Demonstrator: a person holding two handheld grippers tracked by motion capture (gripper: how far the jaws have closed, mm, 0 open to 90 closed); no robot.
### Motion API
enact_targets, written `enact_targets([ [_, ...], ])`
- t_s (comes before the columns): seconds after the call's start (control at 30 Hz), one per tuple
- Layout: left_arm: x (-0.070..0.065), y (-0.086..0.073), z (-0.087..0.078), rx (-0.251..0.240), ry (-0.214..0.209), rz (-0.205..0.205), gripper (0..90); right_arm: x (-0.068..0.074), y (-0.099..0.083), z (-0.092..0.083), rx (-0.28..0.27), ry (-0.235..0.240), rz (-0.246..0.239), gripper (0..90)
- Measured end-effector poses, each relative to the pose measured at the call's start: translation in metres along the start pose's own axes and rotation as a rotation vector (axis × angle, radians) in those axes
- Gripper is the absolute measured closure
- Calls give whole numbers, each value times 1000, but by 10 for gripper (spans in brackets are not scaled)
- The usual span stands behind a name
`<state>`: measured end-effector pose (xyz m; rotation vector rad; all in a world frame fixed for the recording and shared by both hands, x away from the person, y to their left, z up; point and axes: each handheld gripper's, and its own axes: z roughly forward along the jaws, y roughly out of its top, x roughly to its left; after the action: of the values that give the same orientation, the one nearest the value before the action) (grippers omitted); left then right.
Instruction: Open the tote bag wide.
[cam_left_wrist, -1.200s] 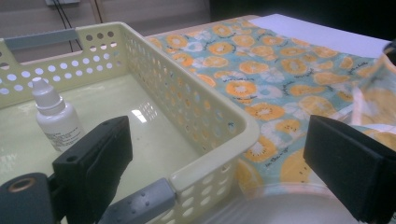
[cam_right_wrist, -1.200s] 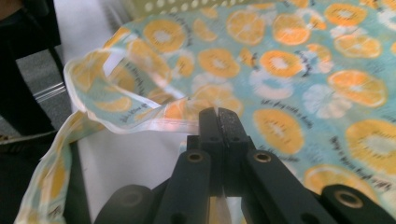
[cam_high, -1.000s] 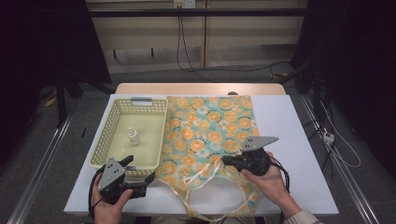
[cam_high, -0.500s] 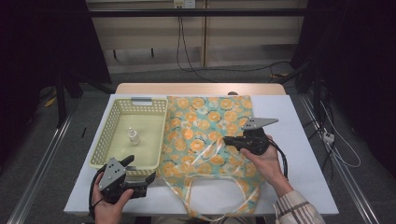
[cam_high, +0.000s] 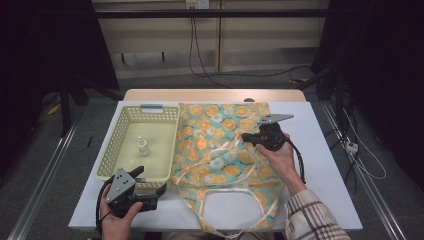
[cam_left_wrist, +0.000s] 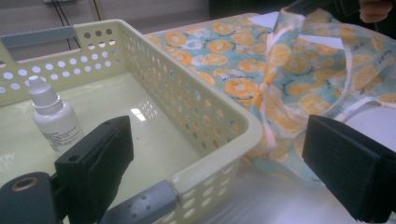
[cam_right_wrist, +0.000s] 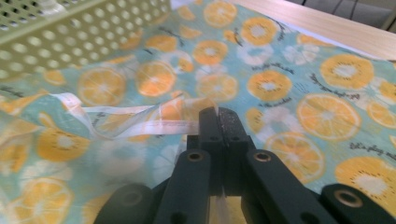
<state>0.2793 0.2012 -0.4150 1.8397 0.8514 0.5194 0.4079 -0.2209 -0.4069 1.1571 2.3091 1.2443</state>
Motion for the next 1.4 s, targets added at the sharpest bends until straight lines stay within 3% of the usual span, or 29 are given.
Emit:
enact_targets([
  [0.2, 1, 0, -1, 2, -1, 11, 84, -9, -12, 18, 45, -2, 25, 900],
  [0.33, 1, 0, -1, 1, -5, 8, 84, -7, -15, 23, 65, 14, 15, 833],
  [0.4, 1, 0, -1, 1, -5, 8, 84, -6, -16, 23, 70, 15, 11, 764],
  [0.53, 0, 0, -1, 1, -8, 10, 84, -6, -15, 17, 66, -5, 49, 509],
  [0.73, 0, -1, -2, -2, -8, 14, 82, 1, -15, 7, 95, 11, 32, 321],
  [0.9, 0, -1, -1, 1, -21, 21, 82, 12, -21, -4, 84, -2, 9, 186],
  [1.07, 0, -1, -1, 1, -18, 22, 82, 27, -27, -16, 63, 22, -21, 149],
  [1.2, 0, 0, -1, -1, -20, 25, 82, 44, -35, -21, 78, 68, -71, 248],
  [1.4, 0, 0, -2, -7, -21, 28, 82, 63, -44, -16, 84, 94, -126, 274],
])
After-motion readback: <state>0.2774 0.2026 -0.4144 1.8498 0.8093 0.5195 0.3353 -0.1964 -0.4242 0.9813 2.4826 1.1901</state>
